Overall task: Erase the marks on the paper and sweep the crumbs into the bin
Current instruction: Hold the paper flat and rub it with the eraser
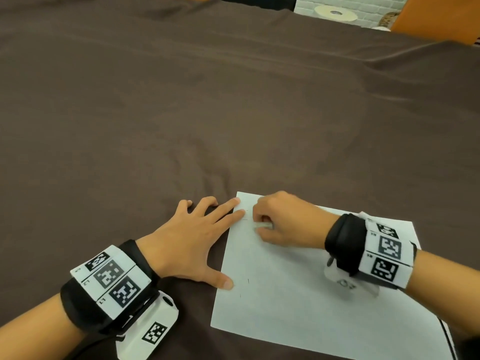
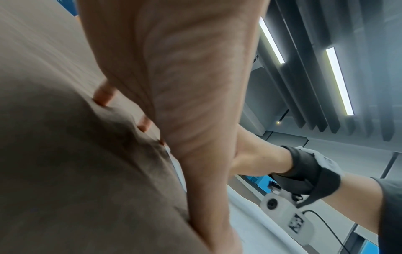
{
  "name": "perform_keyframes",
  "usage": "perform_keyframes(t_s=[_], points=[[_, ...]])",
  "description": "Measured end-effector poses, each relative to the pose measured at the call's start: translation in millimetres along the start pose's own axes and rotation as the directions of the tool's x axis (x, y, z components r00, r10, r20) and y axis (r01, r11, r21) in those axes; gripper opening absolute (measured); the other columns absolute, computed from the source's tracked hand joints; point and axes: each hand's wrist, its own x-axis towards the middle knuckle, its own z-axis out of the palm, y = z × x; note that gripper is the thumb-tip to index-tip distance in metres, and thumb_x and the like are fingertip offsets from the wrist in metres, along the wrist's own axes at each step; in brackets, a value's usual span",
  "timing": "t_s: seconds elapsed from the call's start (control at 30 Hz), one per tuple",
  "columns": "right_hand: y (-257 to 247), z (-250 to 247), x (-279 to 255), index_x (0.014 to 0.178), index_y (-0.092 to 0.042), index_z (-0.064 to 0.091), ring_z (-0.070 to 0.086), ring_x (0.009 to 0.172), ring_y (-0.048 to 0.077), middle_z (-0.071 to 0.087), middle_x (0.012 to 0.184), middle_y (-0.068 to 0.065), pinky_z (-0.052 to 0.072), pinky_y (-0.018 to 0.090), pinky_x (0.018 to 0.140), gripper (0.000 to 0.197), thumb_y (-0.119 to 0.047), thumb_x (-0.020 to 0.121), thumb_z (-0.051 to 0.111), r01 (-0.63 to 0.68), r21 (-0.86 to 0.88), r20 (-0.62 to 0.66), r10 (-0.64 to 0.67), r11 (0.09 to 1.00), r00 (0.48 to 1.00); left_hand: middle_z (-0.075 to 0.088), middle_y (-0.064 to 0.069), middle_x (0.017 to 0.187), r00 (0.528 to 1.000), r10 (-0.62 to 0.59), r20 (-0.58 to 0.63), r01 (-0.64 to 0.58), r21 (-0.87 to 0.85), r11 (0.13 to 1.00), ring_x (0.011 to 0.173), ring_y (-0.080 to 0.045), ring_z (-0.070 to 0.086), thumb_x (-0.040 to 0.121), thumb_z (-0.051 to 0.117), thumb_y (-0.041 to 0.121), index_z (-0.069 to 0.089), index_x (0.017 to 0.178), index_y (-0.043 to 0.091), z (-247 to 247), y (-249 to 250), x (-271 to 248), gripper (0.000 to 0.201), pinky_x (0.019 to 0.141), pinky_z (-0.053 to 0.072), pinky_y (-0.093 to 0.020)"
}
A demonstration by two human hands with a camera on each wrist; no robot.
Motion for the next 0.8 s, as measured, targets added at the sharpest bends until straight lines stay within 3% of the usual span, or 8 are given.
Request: perform_keyframes(t_s=[0.07,0.2,0.37,0.5,0.67,0.8], points=[[3.8,-0.9,-1.4,0.083,-0.010,0.056,0.052,0.074,0.023,0.058,0.084,0.003,0.047,0.038,0.067,0.012,-0.022,0.085,0.054,-0.010,-0.029,-0.014,0.009,1.000,1.000,-0.023,0.014,0.159,1.000,-0.003,0.004,0.003,0.001,1.000,0.143,-0.019,-0.001,0.066,0.041,0.094,-0.016,0.153,0.033,0.3,0.7,0.5,0.120,0.114,0.015,-0.046],[-21.1,8.2,-18.6,0.083,-0.009,0.055,0.049,0.073,0.022,0.056,0.085,0.003,0.044,0.034,0.067,0.012,-0.021,0.086,0.053,0.116,-0.014,0.172,-0.112,0.993,0.979,-0.022,0.014,0.160,1.000,0.000,0.000,0.000,-0.007,1.000,0.143,-0.020,0.001,0.066,0.041,0.094,-0.014,0.153,0.033,0.7,0.8,0.2,0.120,0.114,0.015,-0.046],[5.1,-3.2,3.7,0.081,-0.011,0.054,0.051,0.074,0.025,0.056,0.085,0.003,0.047,0.038,0.066,0.012,-0.022,0.085,0.053,-0.023,-0.040,-0.030,0.022,0.999,0.999,-0.018,0.014,0.161,1.000,0.004,-0.017,-0.004,-0.014,1.000,0.143,-0.021,0.004,0.065,0.041,0.095,-0.012,0.154,0.033,2.2,-0.4,0.3,0.121,0.111,0.018,-0.047],[-10.9,7.1,-5.1,0.081,-0.010,0.054,0.052,0.074,0.023,0.056,0.084,0.002,0.046,0.035,0.066,0.013,-0.022,0.085,0.053,0.041,-0.039,0.071,-0.038,0.998,0.997,-0.021,0.014,0.160,1.000,-0.004,0.001,0.004,-0.010,1.000,0.143,-0.020,0.002,0.066,0.042,0.094,-0.013,0.154,0.033,0.7,0.2,0.5,0.120,0.113,0.017,-0.047],[13.8,-9.1,13.3,0.079,-0.009,0.055,0.056,0.073,0.028,0.058,0.082,0.006,0.044,0.035,0.061,0.013,-0.020,0.085,0.054,-0.079,-0.026,-0.055,0.077,0.997,0.995,-0.017,0.014,0.161,1.000,0.006,-0.015,-0.006,-0.030,1.000,0.143,-0.019,0.003,0.066,0.043,0.094,-0.011,0.154,0.032,0.4,-0.7,-0.9,0.120,0.112,0.017,-0.047],[-1.5,4.2,2.7,0.079,-0.009,0.055,0.053,0.070,0.026,0.057,0.080,0.005,0.043,0.034,0.059,0.013,-0.021,0.083,0.054,0.011,-0.035,0.035,-0.009,0.999,0.999,-0.022,0.015,0.160,1.000,-0.006,0.006,0.006,-0.009,1.000,0.143,-0.019,0.000,0.067,0.041,0.094,-0.014,0.154,0.033,-0.2,1.1,-1.1,0.120,0.113,0.015,-0.045]])
